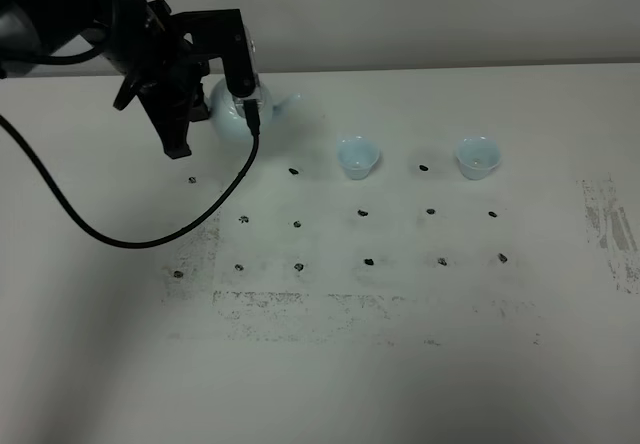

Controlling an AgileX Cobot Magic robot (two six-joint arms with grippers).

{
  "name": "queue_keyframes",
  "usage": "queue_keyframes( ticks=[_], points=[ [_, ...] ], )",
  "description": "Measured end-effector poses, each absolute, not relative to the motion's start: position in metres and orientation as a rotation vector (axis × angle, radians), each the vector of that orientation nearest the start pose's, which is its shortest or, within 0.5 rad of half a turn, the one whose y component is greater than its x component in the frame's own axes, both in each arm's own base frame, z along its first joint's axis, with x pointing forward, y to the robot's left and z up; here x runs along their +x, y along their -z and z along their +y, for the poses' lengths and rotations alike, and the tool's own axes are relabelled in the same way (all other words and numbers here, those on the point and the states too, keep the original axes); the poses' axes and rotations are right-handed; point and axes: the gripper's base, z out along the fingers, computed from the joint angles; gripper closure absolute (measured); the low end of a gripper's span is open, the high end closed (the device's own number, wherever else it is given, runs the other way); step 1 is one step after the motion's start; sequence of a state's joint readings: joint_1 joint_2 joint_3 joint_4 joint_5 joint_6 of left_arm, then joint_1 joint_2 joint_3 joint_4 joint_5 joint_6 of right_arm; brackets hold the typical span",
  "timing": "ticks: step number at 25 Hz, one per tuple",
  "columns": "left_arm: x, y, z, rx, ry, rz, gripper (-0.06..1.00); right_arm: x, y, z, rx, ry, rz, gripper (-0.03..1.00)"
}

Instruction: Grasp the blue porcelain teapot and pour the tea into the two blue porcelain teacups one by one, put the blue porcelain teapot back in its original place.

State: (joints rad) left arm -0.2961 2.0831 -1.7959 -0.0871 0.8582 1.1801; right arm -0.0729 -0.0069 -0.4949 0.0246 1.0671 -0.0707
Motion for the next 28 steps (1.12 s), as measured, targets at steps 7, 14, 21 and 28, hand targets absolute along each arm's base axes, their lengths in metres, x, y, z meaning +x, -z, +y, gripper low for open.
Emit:
queue_keyframes(
  ticks=[7, 14, 21, 28],
  points=[
    [0.471, -0.239, -0.169, 1.804, -0.2, 1.913, 0.91, -0.005, -0.275, 0.002, 0.001, 0.06, 2.049, 0.39],
    [0.487, -0.241, -0.201, 1.837, -0.212, 1.805, 0.91, -0.005, -0.275, 0.002, 0.001, 0.06, 2.049, 0.39],
    [0.495, -0.225, -0.227, 1.867, -0.228, 1.713, 0.91, -0.005, -0.275, 0.002, 0.001, 0.059, 2.049, 0.39],
    [0.5, -0.211, -0.245, 1.875, -0.302, 1.594, 0.91, -0.005, -0.275, 0.002, 0.001, 0.059, 2.049, 0.39]
  ],
)
